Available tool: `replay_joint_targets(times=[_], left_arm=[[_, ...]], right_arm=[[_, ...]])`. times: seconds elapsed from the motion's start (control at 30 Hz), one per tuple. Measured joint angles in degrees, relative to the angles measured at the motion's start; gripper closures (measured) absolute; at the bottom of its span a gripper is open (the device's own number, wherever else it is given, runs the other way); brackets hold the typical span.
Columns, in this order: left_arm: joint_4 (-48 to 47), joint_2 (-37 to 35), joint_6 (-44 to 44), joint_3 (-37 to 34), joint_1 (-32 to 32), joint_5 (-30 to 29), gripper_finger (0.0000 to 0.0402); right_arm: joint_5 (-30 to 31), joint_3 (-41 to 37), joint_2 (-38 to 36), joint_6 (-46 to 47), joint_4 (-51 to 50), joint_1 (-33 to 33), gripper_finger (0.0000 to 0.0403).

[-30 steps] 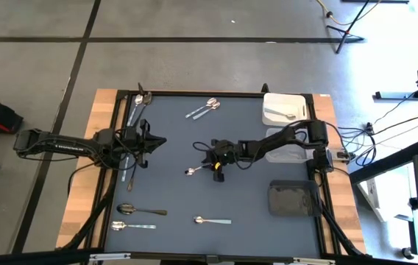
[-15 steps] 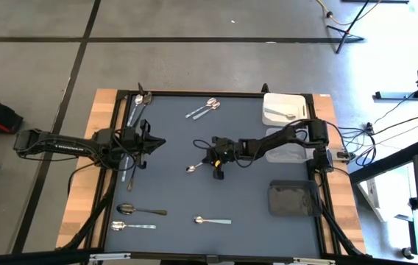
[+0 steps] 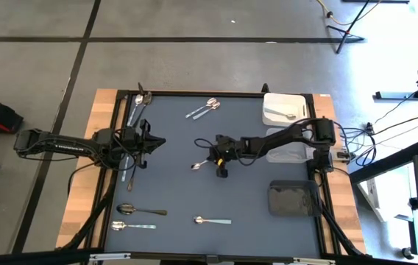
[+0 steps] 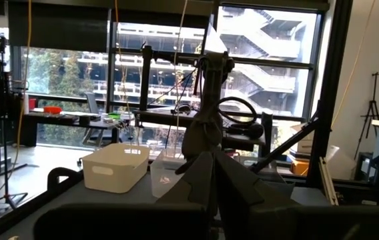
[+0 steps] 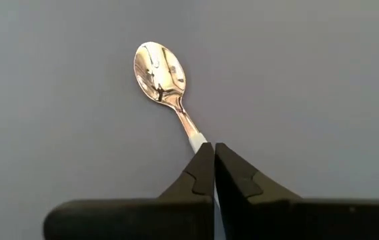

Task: Sort silverware by color (type)
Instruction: Put the light blue spoon into the white bin

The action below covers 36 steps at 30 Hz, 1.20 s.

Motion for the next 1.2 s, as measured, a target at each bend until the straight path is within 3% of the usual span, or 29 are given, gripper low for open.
replay_joint_targets(times=[0.3,0.67,0.93,1.2], left_arm=[[-0.1,0.0,0.0,0.0,0.0,0.0,0.0391],[0.0,1.3,0.1,0.0,0.0,0.1,0.0391],[1.3,5.9,0.1,1.6,0.0,0.2,0.0391],[4.8,9.8,1.3,1.7,0.0,-0.1,0.0391]], right_arm=[[3.4,-3.7,-5.2,-1.1,-0.8,0.0,0.0402],[8.5,-12.7,-21.4,-1.5,-1.1,0.0,0.0402],[10.1,-14.9,-35.7,-2.8,-11.8,-3.0,0.0402],[10.1,-15.7,-48.1,-4.6,-24.3,-11.4,0.0402]])
